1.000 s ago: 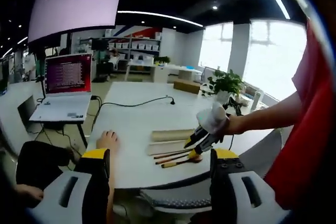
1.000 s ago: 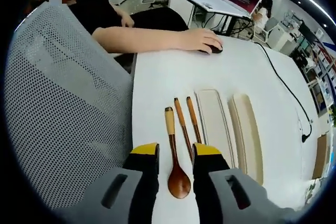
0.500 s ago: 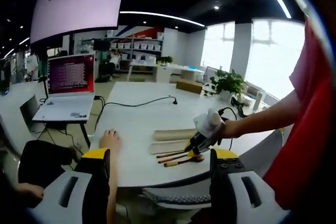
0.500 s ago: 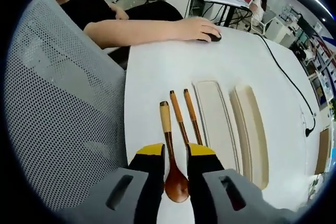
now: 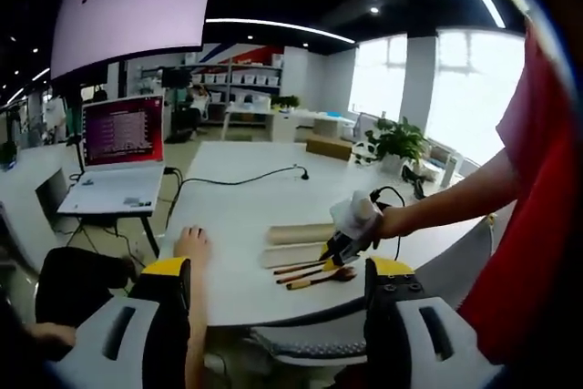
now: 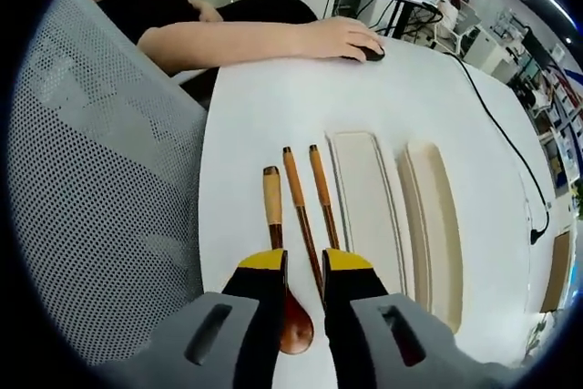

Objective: Arrange the utensils inside the cutlery case until each visible utensil rests in its matching compartment.

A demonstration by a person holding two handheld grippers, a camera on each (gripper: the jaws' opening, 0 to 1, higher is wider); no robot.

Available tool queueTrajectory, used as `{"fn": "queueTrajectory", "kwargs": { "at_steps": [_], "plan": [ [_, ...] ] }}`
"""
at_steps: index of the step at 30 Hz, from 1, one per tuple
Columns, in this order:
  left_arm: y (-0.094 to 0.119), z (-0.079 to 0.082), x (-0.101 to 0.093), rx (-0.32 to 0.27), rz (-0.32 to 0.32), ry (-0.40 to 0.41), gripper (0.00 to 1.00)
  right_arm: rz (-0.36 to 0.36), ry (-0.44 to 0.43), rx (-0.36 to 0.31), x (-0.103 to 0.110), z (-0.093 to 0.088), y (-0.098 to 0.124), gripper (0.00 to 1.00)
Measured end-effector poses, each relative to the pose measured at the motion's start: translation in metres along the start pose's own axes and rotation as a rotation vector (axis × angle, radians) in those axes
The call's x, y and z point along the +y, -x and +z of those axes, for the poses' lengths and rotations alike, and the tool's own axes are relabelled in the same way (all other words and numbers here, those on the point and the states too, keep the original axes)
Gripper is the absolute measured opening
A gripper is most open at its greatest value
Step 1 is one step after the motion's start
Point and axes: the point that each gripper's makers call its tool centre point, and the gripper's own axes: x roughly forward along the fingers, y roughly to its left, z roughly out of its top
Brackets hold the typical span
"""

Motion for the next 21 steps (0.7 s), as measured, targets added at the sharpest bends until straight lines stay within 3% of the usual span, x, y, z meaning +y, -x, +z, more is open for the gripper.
{"fn": "queueTrajectory", "kwargs": {
  "at_steps": [21],
  "plan": [
    [0.0016, -0.0057, 0.005, 0.007, 0.025, 0.018, 0.8, 0.011, 0.015, 0.011, -0.0043, -0.0046, -0.0052, 0.13]
  ]
}}
